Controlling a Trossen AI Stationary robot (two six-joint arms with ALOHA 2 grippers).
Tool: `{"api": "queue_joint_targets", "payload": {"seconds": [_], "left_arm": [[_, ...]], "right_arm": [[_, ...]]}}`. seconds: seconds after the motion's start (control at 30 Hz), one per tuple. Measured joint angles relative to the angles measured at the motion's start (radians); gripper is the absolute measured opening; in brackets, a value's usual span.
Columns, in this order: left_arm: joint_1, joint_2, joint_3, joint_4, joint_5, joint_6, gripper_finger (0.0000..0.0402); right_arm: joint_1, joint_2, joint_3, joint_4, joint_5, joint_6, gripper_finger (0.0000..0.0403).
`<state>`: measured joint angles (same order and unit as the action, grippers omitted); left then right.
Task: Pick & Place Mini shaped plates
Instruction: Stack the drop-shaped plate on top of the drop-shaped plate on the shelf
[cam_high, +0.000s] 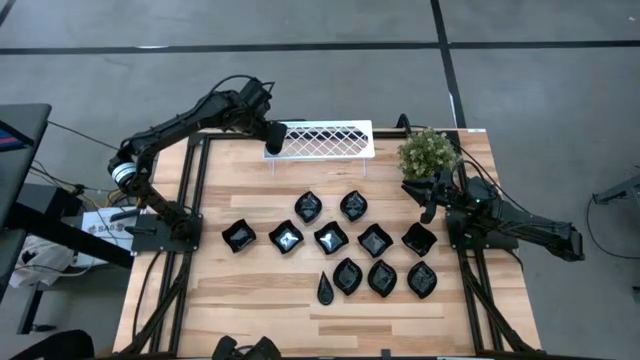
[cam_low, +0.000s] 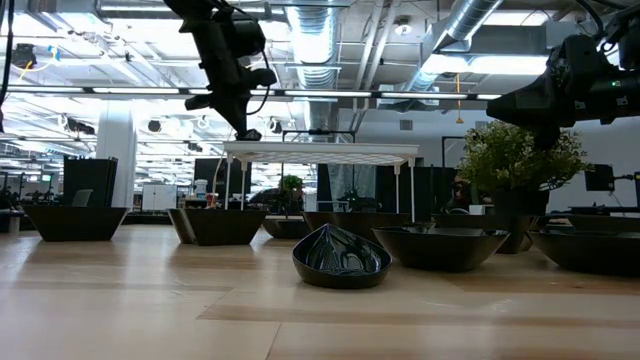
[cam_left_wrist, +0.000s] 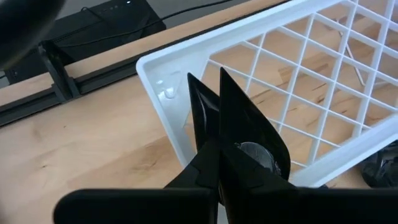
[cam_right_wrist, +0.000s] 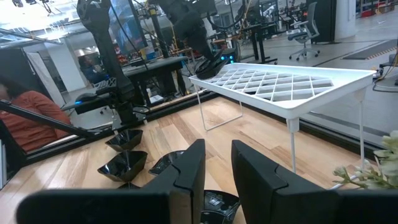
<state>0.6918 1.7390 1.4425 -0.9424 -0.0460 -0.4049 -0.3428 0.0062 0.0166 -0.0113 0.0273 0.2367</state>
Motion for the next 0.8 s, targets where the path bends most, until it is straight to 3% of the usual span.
{"api": "queue_joint_targets", "payload": {"seconds": [0.33,0.8], "left_arm": [[0.000,0.000,0.000,0.000,-0.004,-0.004,0.0006],[0.000,0.000,0.001,0.009,-0.034,-0.024,0.0062]], "right_arm": [[0.000,0.000,0.000,0.000,0.000,0.000,0.0074],[0.000,0.000,0.000,0.000,0.000,0.000,0.0074]]}}
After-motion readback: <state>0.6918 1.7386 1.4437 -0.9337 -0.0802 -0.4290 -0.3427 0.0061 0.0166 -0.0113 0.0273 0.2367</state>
